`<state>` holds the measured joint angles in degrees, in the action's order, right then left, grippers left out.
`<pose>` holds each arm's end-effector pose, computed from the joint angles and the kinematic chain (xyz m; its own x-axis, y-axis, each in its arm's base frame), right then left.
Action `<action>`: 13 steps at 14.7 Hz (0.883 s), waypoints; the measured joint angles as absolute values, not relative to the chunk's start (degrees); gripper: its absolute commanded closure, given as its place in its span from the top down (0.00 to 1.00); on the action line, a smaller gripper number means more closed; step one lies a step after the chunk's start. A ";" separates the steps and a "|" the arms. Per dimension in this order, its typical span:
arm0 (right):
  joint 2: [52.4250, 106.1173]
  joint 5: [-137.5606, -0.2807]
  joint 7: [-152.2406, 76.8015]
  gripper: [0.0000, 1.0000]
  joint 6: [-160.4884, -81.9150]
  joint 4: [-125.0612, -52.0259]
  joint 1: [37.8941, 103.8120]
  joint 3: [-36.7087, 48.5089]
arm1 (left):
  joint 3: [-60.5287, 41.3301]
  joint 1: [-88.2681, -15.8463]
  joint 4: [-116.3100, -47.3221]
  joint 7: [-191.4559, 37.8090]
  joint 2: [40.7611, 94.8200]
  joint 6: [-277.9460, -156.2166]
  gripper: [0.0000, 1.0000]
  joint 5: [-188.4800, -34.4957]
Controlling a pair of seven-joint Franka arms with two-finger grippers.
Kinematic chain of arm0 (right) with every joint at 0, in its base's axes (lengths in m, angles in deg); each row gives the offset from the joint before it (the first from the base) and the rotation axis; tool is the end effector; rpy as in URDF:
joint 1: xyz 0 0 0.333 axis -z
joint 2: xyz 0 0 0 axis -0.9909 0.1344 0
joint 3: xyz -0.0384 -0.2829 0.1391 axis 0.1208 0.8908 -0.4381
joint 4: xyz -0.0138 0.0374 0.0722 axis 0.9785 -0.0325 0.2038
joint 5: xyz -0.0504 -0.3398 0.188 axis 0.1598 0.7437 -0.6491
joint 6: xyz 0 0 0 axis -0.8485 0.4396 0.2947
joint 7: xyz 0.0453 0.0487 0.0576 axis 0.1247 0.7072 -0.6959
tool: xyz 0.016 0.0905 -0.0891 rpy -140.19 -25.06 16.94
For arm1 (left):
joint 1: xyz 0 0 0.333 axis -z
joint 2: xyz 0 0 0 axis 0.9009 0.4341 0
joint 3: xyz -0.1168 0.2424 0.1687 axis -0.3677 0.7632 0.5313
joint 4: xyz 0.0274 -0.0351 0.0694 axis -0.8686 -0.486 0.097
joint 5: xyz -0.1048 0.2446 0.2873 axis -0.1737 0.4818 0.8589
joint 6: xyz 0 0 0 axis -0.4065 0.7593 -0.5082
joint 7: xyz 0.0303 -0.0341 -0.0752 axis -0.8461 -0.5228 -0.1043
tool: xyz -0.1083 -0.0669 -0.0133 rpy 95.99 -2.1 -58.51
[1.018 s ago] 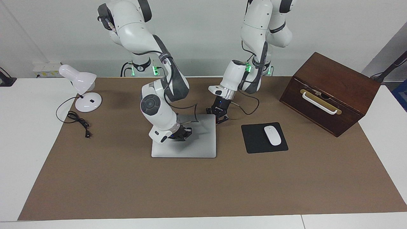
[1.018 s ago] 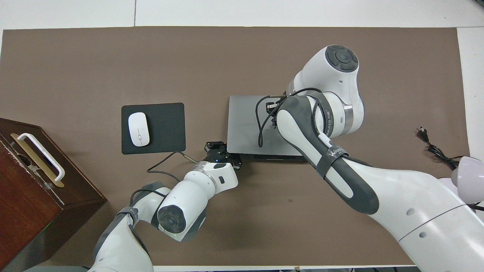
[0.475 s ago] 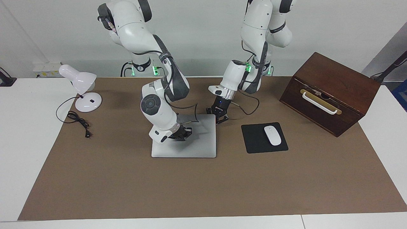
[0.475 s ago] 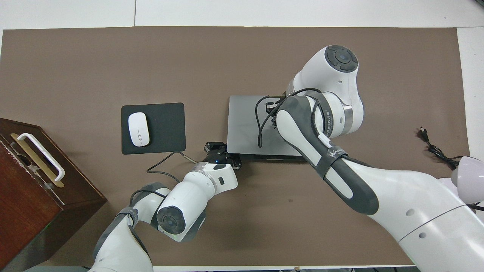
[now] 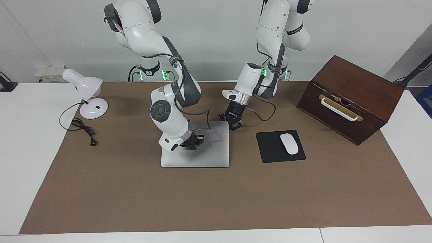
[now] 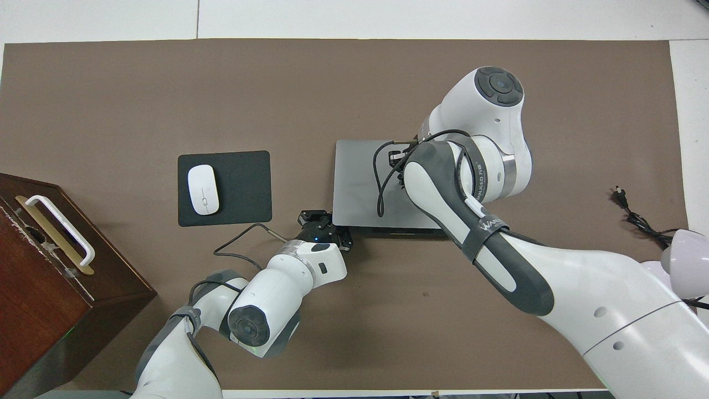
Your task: Close laptop with both arms
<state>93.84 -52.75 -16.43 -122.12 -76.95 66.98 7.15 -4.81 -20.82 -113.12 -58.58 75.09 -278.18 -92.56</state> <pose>0.6301 0.2554 0.3076 0.9905 0.0184 -0.1359 -0.0145 -0.9714 -0.2370 0.4156 -0.3518 0.2521 0.5884 -0.4601 0.6649 -0.6161 -0.7877 0.0002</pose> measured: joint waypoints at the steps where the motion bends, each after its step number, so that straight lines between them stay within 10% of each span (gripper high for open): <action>1: 93.84 -52.75 -16.42 0.00 -122.11 -76.96 66.96 7.15 | -4.80 -20.82 -113.12 -58.55 75.09 -278.18 0.00 -92.56; 13: 93.80 -52.75 -15.57 0.00 -122.11 -77.00 66.91 7.15 | -4.80 -20.79 -113.18 -57.76 75.09 -278.27 0.00 -92.56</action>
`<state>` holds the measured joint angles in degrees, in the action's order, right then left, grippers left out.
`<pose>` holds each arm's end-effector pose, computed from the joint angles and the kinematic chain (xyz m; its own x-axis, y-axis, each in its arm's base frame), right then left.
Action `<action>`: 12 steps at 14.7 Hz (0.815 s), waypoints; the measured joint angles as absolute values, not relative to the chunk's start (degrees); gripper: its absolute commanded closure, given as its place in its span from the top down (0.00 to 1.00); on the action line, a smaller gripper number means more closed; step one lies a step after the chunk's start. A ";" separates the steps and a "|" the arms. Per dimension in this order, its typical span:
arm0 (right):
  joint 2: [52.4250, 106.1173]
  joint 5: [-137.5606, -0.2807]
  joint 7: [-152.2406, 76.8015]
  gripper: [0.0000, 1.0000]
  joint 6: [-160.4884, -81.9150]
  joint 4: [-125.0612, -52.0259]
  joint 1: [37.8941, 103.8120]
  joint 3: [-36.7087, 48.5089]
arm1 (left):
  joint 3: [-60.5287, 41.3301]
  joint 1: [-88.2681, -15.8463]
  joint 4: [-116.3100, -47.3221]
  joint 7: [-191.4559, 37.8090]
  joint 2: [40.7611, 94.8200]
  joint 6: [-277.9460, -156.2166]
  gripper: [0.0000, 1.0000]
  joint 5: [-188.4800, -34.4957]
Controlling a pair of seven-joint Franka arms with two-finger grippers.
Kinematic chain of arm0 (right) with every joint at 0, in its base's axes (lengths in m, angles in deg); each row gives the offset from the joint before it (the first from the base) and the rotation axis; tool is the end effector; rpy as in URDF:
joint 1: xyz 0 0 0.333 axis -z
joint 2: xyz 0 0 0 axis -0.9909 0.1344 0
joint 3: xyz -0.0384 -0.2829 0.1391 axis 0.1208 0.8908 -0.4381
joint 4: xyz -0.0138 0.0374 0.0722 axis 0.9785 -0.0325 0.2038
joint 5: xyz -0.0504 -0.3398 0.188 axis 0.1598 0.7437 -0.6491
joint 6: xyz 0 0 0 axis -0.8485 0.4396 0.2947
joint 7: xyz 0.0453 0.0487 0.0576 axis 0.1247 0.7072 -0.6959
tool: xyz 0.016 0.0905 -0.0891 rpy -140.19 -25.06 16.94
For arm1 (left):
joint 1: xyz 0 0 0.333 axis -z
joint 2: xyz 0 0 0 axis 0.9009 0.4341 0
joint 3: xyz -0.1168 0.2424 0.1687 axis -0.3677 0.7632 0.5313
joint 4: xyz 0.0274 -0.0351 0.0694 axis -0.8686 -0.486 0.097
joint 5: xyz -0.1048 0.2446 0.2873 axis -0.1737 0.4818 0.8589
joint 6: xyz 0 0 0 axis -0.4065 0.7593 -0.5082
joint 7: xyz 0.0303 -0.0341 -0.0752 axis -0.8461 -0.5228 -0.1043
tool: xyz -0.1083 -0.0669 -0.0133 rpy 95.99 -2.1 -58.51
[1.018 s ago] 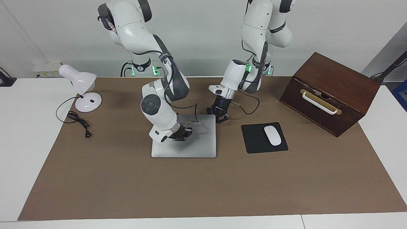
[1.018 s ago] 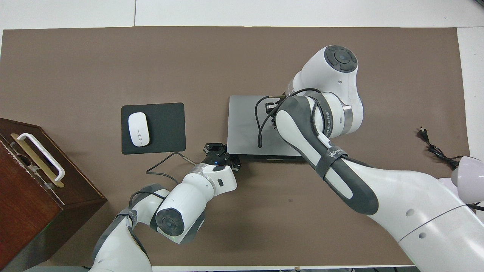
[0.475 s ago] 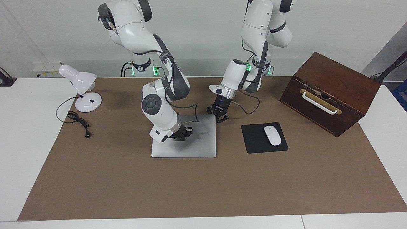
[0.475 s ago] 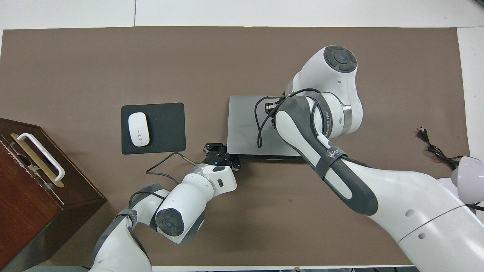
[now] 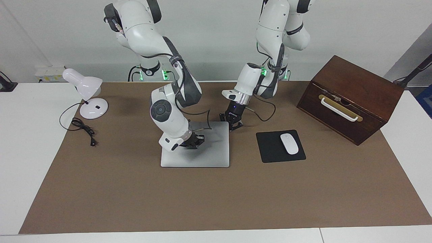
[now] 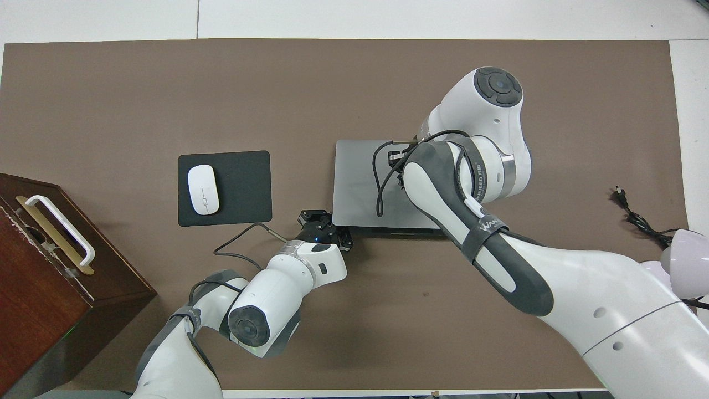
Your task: Close laptop with both arms
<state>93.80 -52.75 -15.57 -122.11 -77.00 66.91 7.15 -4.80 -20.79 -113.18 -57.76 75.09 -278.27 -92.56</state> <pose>0.6295 0.2561 0.3077 0.9902 0.0051 -0.1398 -0.0281 -0.9716 -0.2348 0.4153 -0.3518 0.2519 0.5790 -0.4714 0.6652 -0.6247 -0.7808 -0.0095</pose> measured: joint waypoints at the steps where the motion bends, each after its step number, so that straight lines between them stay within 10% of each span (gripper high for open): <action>1: 93.80 -52.75 -15.52 0.00 -122.11 -77.00 66.90 7.15 | -4.80 -20.79 -113.28 -57.65 75.04 -278.32 0.00 -92.56; 12: 93.80 -52.65 -15.48 0.00 -122.11 -77.12 66.84 7.14 | -4.79 -20.73 -114.00 -57.30 74.74 -278.94 0.00 -92.56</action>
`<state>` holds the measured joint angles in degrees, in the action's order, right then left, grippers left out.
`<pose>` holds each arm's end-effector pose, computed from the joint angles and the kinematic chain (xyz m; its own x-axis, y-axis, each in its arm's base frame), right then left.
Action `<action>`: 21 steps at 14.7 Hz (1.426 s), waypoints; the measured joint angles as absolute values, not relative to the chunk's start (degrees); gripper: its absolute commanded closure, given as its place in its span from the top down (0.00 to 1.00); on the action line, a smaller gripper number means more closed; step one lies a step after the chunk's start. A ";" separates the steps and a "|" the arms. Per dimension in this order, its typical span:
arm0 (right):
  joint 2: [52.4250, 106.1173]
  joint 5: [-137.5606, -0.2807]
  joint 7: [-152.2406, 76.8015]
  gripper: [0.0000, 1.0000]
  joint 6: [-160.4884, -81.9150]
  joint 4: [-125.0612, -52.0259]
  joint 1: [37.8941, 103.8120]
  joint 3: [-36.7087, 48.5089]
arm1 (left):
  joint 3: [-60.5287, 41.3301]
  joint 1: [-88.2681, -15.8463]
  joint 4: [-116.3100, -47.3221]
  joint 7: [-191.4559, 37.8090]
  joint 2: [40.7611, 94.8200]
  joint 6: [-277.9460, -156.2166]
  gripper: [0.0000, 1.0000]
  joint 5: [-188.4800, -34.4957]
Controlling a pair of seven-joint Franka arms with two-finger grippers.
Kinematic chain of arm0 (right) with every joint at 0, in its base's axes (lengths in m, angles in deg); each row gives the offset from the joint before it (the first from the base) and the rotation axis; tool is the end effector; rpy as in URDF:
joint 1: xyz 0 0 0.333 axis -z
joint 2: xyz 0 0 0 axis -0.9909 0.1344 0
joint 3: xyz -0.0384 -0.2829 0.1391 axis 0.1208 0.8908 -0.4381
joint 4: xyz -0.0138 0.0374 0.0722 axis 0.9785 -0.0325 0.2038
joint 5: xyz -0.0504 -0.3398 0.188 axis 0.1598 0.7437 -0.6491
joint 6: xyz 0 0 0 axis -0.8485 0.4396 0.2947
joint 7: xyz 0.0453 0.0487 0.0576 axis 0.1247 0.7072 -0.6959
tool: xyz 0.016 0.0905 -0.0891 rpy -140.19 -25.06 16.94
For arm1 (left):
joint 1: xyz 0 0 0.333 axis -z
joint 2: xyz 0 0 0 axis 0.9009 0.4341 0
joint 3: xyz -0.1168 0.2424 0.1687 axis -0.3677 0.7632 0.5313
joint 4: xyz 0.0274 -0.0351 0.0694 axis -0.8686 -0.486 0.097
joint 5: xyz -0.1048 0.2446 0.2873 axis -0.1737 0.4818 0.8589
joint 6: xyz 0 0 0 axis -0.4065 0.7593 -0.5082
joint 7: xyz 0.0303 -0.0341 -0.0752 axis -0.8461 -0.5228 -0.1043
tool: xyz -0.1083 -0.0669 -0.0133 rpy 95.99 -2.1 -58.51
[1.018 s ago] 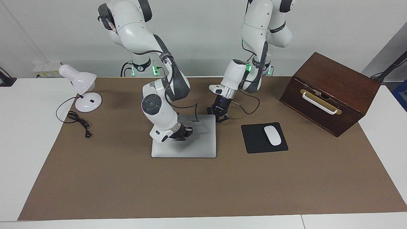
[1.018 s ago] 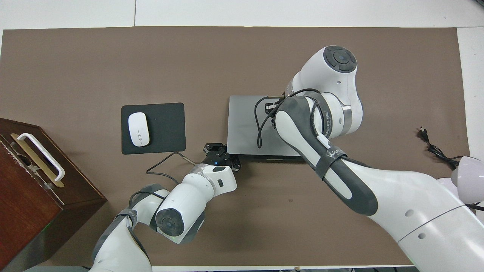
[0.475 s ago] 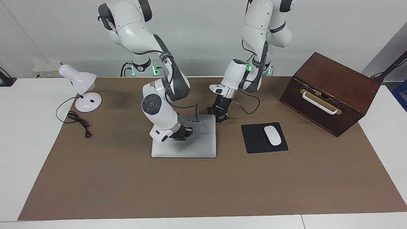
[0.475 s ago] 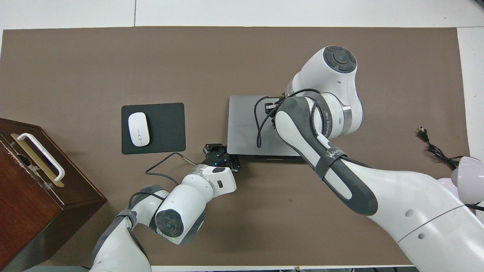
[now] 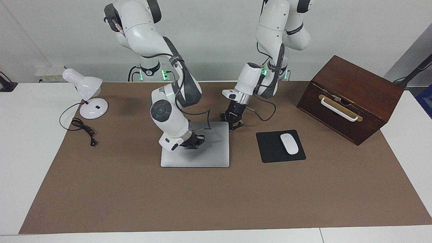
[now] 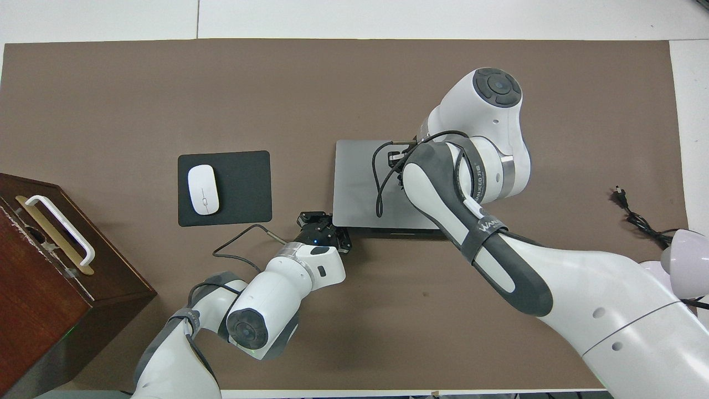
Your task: Close laptop with both arms
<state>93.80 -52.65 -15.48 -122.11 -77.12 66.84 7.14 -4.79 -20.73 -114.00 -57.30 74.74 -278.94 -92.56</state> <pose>0.6287 0.2567 0.3067 0.9899 0.0057 -0.1415 -0.0277 -0.9722 -0.2326 0.4119 -0.3492 0.2517 0.5716 -0.4768 0.6677 -0.6296 -0.7768 -0.0158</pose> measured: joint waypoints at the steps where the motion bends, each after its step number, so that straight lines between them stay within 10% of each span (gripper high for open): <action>1: 93.80 -52.64 -15.48 0.00 -122.11 -77.13 66.83 7.14 | -4.79 -20.73 -114.03 -57.29 74.74 -278.98 0.00 -92.56; 21: 85.77 -45.18 -15.45 0.00 -110.59 -74.76 66.82 7.42 | -4.54 -20.43 -114.47 -57.20 74.45 -279.08 0.00 -92.56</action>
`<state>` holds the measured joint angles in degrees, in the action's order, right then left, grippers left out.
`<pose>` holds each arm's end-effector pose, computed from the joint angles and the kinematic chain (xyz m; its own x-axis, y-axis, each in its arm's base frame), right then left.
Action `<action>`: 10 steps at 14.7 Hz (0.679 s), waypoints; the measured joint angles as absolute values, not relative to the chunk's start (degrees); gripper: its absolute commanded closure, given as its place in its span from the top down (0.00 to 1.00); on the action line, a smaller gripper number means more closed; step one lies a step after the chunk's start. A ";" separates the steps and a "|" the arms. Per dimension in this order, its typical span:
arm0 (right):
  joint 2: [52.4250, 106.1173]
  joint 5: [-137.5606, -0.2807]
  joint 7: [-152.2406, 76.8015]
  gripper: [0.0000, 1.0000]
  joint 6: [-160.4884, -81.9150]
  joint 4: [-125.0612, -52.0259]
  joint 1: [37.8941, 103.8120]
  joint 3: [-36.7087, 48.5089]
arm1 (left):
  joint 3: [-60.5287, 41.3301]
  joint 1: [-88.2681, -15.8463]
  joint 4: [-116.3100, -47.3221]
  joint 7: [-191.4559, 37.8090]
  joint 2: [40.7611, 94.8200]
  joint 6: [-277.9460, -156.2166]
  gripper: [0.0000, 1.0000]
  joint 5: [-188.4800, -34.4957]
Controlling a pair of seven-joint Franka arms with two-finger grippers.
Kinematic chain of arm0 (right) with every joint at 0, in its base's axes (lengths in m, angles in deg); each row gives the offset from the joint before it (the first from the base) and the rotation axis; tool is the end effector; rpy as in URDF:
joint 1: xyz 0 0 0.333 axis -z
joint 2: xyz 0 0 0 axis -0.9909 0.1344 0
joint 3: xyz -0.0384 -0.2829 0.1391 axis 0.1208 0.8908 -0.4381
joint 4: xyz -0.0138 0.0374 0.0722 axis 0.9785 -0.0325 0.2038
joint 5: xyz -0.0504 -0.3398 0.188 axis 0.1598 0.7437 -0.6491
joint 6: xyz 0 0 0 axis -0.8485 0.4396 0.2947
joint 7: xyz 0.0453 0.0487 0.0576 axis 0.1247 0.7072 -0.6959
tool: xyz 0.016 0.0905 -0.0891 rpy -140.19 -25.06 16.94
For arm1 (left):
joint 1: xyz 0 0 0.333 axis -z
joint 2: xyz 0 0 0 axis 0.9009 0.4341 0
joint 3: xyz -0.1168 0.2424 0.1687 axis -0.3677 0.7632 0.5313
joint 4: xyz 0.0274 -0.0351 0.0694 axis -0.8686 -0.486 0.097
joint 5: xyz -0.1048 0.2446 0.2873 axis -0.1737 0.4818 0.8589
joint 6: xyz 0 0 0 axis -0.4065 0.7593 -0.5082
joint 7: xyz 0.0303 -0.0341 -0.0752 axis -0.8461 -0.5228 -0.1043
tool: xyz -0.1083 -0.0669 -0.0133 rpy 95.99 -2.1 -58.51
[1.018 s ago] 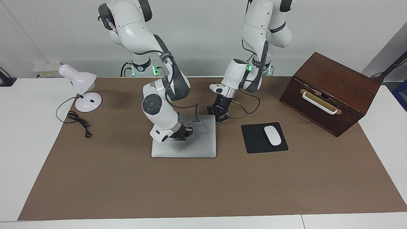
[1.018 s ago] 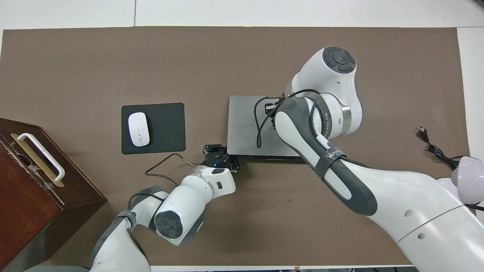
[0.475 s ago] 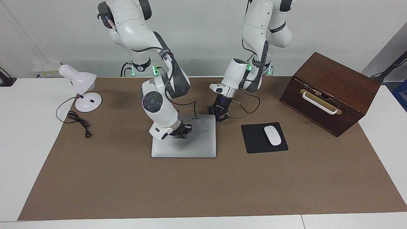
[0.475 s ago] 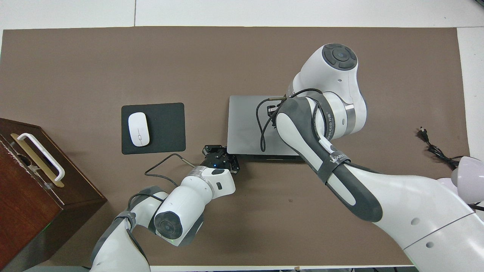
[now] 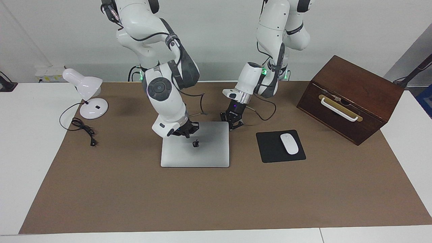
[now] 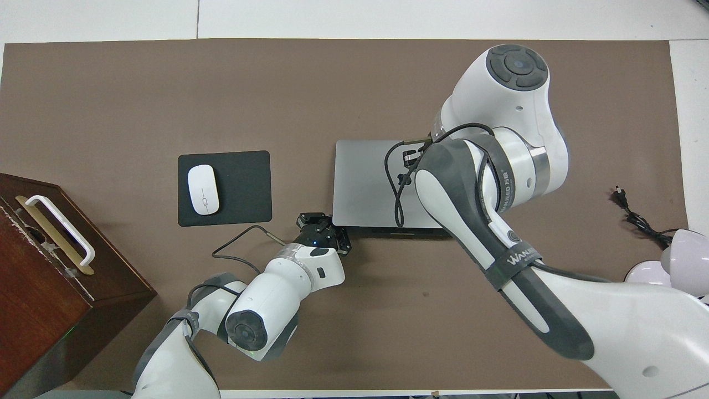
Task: Close laptop with both arms
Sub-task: 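Lift the right gripper off the lid while the left gripper releases the base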
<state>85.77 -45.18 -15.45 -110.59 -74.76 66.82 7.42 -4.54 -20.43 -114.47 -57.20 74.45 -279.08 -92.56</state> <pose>0.6120 0.2413 0.4013 0.9894 0.0835 -0.1189 0.0689 -0.9901 -0.1220 0.4098 -0.3479 0.2518 0.5698 -0.4797 0.6672 -0.6313 -0.7754 -0.0183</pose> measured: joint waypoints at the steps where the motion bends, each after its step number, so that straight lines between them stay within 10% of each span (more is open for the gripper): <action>1: 84.59 -44.30 -15.45 0.00 -109.61 -74.69 66.82 7.44 | -4.54 -20.43 -114.47 -57.54 74.45 -279.08 0.00 -92.56; 7: 76.70 -41.43 -15.43 0.10 -105.12 -74.27 67.97 7.93 | -4.52 -20.43 -114.60 -59.78 74.17 -278.68 0.00 -92.56; 8: 75.41 -41.43 -15.42 0.29 -104.39 -74.26 68.52 7.96 | -4.52 -20.42 -114.74 -60.13 73.84 -278.11 0.00 -92.57; 10: 73.35 -41.42 -15.43 0.96 -102.65 -74.25 69.14 8.01 | -4.53 -20.39 -115.22 -60.98 72.44 -275.48 0.00 -92.57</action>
